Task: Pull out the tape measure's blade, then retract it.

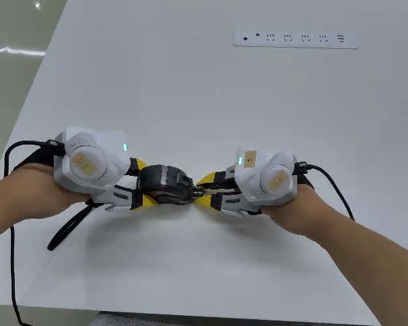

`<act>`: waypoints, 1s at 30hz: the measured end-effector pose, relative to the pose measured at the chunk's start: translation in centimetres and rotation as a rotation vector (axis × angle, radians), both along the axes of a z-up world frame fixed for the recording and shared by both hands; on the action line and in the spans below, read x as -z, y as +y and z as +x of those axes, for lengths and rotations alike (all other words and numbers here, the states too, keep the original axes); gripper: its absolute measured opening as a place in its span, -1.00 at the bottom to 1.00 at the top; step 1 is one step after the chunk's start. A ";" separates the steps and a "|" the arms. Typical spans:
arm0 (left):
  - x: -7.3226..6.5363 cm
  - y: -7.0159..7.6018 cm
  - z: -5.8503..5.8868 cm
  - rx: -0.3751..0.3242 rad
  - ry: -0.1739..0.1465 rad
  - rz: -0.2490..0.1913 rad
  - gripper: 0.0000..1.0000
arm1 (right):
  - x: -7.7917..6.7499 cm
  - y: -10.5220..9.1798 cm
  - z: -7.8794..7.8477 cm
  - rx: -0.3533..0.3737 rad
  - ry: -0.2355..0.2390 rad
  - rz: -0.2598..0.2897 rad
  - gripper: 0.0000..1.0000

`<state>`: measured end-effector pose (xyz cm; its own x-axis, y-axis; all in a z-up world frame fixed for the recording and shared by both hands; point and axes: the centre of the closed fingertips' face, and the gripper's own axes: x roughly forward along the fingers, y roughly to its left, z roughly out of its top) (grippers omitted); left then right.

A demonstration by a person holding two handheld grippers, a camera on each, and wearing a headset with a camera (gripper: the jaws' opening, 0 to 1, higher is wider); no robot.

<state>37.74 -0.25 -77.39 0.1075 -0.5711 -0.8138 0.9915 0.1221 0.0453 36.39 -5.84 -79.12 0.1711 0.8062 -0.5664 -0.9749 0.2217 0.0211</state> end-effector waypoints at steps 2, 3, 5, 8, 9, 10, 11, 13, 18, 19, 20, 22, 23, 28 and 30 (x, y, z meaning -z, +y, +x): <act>0.0 0.0 0.0 0.003 0.000 -0.002 -0.48 | 0.0 0.0 -0.1 -0.006 -0.003 -0.004 -0.81; 0.0 0.0 0.0 0.003 0.000 -0.002 -0.48 | 0.0 0.0 -0.1 -0.008 -0.003 -0.005 -0.81; 0.0 0.0 0.0 0.002 0.000 -0.001 -0.48 | 0.0 0.0 -0.1 -0.011 -0.001 -0.006 -0.81; 0.0 0.0 0.0 -0.002 0.000 -0.001 -0.48 | 0.0 0.0 -0.1 -0.010 -0.004 -0.007 -0.81; 0.0 0.0 -0.1 -0.003 0.001 0.000 -0.48 | 0.0 -0.1 -0.1 -0.008 -0.003 -0.007 -0.81; 0.0 0.0 0.0 0.000 0.000 -0.001 -0.48 | 0.0 -0.1 -0.1 -0.008 -0.003 -0.007 -0.81; 0.0 0.0 0.0 -0.003 0.003 -0.004 -0.48 | 0.0 -0.1 -0.1 -0.007 -0.002 -0.007 -0.82; 0.0 0.0 -0.1 0.000 0.005 -0.007 -0.48 | -0.1 -0.2 -0.2 -0.007 0.000 -0.007 -0.82; 0.0 0.0 0.0 0.004 0.006 -0.007 -0.48 | 0.0 -0.7 -0.2 -0.002 0.006 -0.008 -0.81; 0.0 0.0 0.0 0.003 0.006 -0.007 -0.48 | 0.0 -0.7 -0.3 -0.001 0.009 -0.008 -0.81; 0.0 0.0 -0.1 0.003 0.005 -0.007 -0.48 | -0.1 -0.8 -0.3 -0.002 0.007 -0.010 -0.81; 0.0 0.0 -0.1 0.002 0.007 -0.007 -0.48 | -0.2 -1.0 -0.3 -0.001 0.006 -0.009 -0.82; -0.1 0.1 0.0 0.003 0.008 -0.008 -0.48 | -0.1 -1.1 -0.3 0.000 0.006 -0.010 -0.82; -0.1 0.0 -0.1 0.000 0.008 -0.009 -0.48 | -0.1 -1.7 -0.2 0.002 0.003 -0.016 -0.82; -0.1 0.0 -0.1 -0.002 0.009 -0.009 -0.48 | -0.1 -1.9 -0.2 0.002 0.002 -0.018 -0.82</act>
